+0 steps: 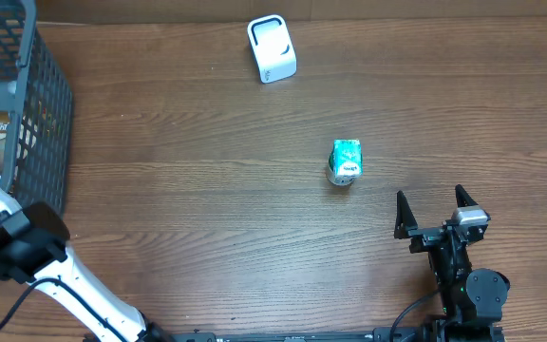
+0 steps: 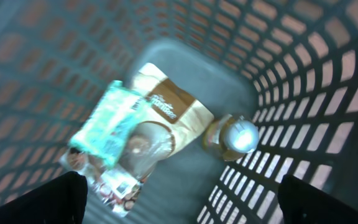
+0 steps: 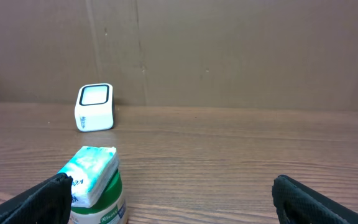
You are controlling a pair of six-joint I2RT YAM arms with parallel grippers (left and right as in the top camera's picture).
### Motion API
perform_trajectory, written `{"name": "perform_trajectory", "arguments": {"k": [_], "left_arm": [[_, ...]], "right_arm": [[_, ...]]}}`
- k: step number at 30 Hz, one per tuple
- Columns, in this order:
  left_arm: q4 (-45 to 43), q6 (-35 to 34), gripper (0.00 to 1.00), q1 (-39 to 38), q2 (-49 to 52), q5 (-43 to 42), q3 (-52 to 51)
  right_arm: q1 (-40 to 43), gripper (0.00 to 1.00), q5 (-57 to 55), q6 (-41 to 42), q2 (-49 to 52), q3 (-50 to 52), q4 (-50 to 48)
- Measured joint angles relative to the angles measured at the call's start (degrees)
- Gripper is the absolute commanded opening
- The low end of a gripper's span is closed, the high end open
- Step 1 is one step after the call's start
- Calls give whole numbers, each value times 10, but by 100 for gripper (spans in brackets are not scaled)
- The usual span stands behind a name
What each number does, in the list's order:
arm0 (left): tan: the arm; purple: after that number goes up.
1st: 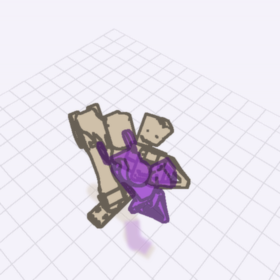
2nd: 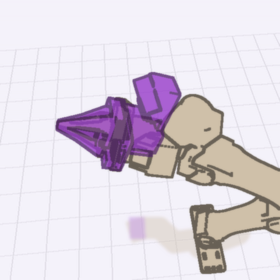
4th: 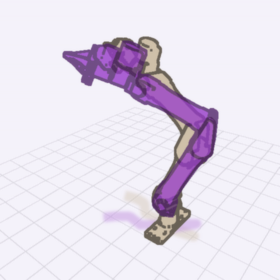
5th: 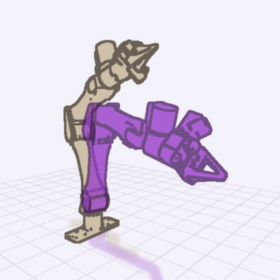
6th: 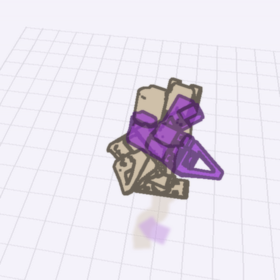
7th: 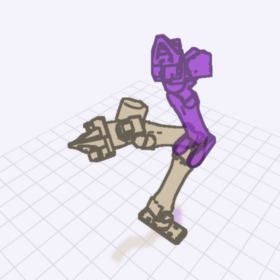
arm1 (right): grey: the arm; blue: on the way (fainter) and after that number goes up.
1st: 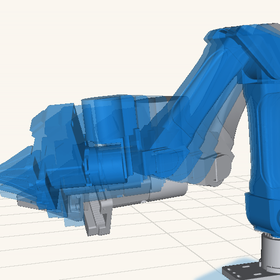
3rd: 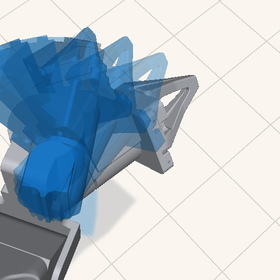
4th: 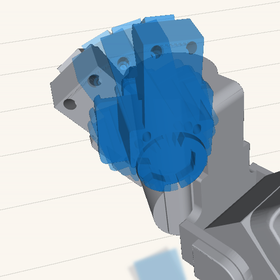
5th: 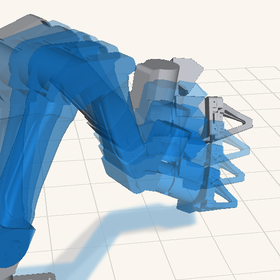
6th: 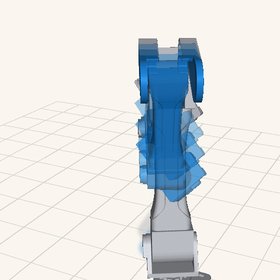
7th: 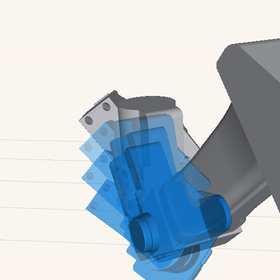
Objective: Scan the item barcode
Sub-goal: 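Reach the left gripper back into the basket and grasp a yellow bottle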
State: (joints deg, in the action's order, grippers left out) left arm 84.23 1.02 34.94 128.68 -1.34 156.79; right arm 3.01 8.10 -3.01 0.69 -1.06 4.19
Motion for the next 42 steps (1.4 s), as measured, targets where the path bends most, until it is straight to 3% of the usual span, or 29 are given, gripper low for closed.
{"name": "perform_trajectory", "arguments": {"k": [12,31,36,39,42], "left_arm": [[-2,92,100,3,84,-76,0],[-14,142,100,0,173,-122,0],[-15,144,82,-5,200,-122,0],[-15,149,59,-9,206,-128,-1],[-21,149,59,-16,206,-126,-1]], "right_arm": [[0,100,0,0,0,0,0],[0,100,0,0,0,0,0],[0,100,0,0,0,0,0],[0,100,0,0,0,0,0],[0,100,0,0,0,0,0]]}}
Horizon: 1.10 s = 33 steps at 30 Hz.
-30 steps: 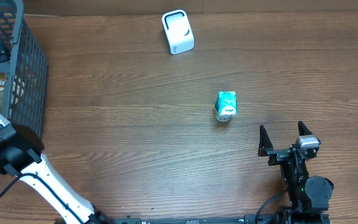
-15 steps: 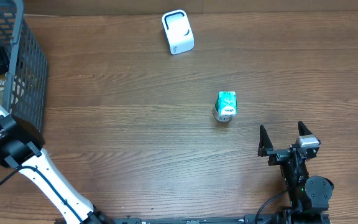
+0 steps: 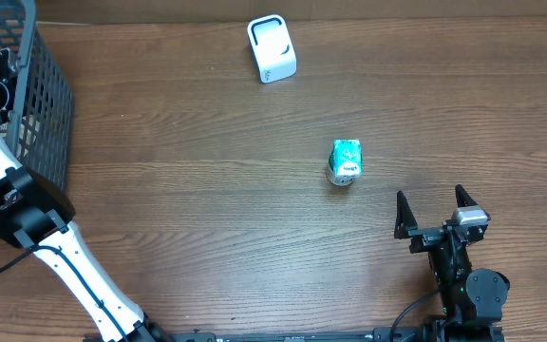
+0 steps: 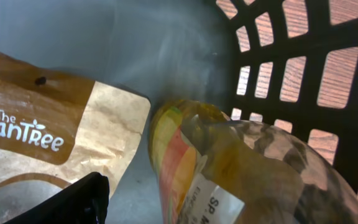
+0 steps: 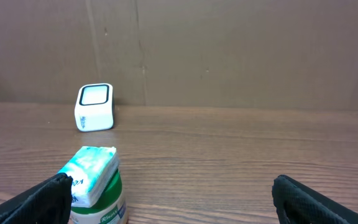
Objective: Scan the item barcode
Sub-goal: 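Reach the left gripper back into the basket and grasp a yellow bottle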
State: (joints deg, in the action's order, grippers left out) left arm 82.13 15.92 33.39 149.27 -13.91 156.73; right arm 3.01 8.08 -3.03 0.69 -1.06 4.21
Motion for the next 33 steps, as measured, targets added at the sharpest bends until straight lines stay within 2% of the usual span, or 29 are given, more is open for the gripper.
{"name": "perform_trajectory", "arguments": {"k": [2,3,4,9,15,20,26,30,33], "left_arm": [[-3,2,62,0,0,0,0],[-3,2,67,0,0,0,0],[-3,2,79,0,0,0,0],[-7,4,86,1,0,0,0],[-7,3,100,2,0,2,16],[-7,3,99,3,0,-17,57],[-7,3,100,5,0,-46,59],[-20,3,88,5,-3,-57,36],[-25,-2,74,3,-3,-63,19]], "right_arm": [[0,100,0,0,0,0,0],[0,100,0,0,0,0,0],[0,100,0,0,0,0,0],[0,100,0,0,0,0,0],[0,100,0,0,0,0,0],[0,100,0,0,0,0,0],[0,100,0,0,0,0,0],[0,100,0,0,0,0,0],[0,100,0,0,0,0,0]]}}
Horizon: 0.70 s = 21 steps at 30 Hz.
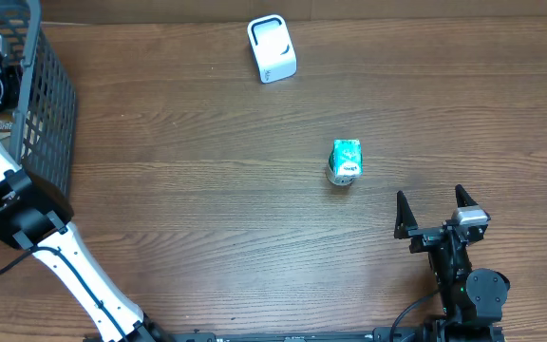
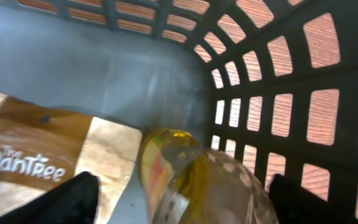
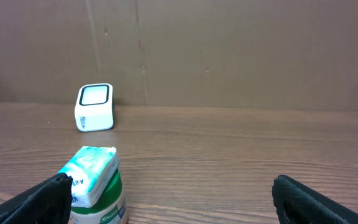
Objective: Scan the item barcode
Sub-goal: 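Reach the left gripper back into the basket and grasp a yellow bottle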
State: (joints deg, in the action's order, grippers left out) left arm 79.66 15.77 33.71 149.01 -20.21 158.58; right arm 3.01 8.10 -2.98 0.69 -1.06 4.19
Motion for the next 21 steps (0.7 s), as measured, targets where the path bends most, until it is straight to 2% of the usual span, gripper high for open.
{"name": "perform_trajectory", "arguments": {"k": [3,9,21], "left_arm": [[-5,-6,54,-3,0,-6,-5],[-8,-10,36,-7,-1,-9,-5],[-1,-63,30,-7,-22,18,6]], "right_arm": [[0,100,0,0,0,0,0],[0,100,0,0,0,0,0],[0,100,0,0,0,0,0]]}}
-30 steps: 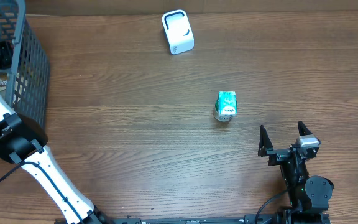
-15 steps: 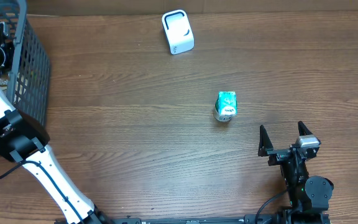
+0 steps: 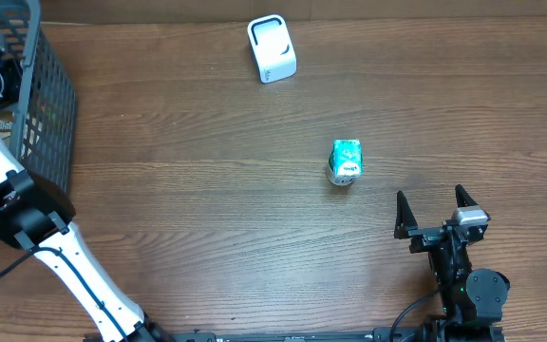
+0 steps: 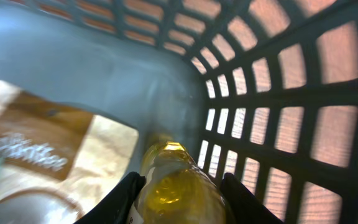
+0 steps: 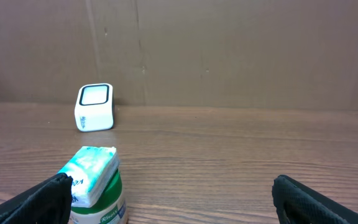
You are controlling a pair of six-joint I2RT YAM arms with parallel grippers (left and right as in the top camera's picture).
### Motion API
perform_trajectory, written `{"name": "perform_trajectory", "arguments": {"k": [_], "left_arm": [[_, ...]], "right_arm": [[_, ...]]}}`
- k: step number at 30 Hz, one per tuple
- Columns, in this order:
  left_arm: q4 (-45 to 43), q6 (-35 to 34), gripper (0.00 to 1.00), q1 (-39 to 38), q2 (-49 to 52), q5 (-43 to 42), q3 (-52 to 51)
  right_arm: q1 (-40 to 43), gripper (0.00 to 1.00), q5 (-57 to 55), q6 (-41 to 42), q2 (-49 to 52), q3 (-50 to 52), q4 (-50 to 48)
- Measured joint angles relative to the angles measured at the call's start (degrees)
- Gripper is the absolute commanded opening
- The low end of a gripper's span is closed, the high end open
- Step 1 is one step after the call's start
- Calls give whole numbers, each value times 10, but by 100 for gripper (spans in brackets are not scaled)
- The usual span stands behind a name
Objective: Scan the item barcode
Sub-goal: 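Reach the left gripper back into the basket and grasp a yellow bottle, then carry the yellow bottle with the left gripper to the scanner window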
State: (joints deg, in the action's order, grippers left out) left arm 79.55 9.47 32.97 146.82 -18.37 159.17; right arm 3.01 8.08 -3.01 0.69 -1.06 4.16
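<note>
Inside the grey basket [image 3: 51, 104] at the far left, my left gripper [image 4: 180, 194] is shut on a bottle of yellow liquid [image 4: 178, 179], one finger pressed to each side of it. The bottle lies against the basket's mesh wall [image 4: 278, 106]. The white barcode scanner [image 3: 272, 47] stands at the back of the table, also seen in the right wrist view as the scanner [image 5: 94, 107]. My right gripper [image 3: 437, 215] rests open near the front right, nothing between its fingers.
A brown and cream snack pouch [image 4: 39, 146] lies on the basket floor beside the bottle. A green-lidded jar with a teal packet on top [image 3: 345, 161] stands mid-table, just ahead and left of the right gripper, and shows as the jar [image 5: 95, 186].
The left gripper's fingers, then spread wide on either side of the yellow bottle, are now shut against its sides. The right arm, jar and scanner have not moved.
The left gripper first hung open above the basket's contents, over a teal packet, the pouch and the bottle. Then it was low in the basket with the bottle close between its spread fingers. Now it holds the bottle. The right arm stayed still throughout.
</note>
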Motion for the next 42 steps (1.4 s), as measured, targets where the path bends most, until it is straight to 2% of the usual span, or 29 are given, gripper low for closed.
{"name": "perform_trajectory", "arguments": {"k": [4,15,21,29,36,42], "left_arm": [[-2,-31,30,0,-51,26,5],[-24,-120,23,-5,-298,43,26],[22,-158,23,-82,-386,41,30],[126,-175,22,-225,-393,40,31],[153,-180,21,-343,-349,43,30],[170,-192,21,-448,-279,99,30]], "right_arm": [[0,100,0,0,0,0,0],[0,100,0,0,0,0,0],[0,100,0,0,0,0,0],[0,100,0,0,0,0,0],[0,100,0,0,0,0,0],[0,100,0,0,0,0,0]]}}
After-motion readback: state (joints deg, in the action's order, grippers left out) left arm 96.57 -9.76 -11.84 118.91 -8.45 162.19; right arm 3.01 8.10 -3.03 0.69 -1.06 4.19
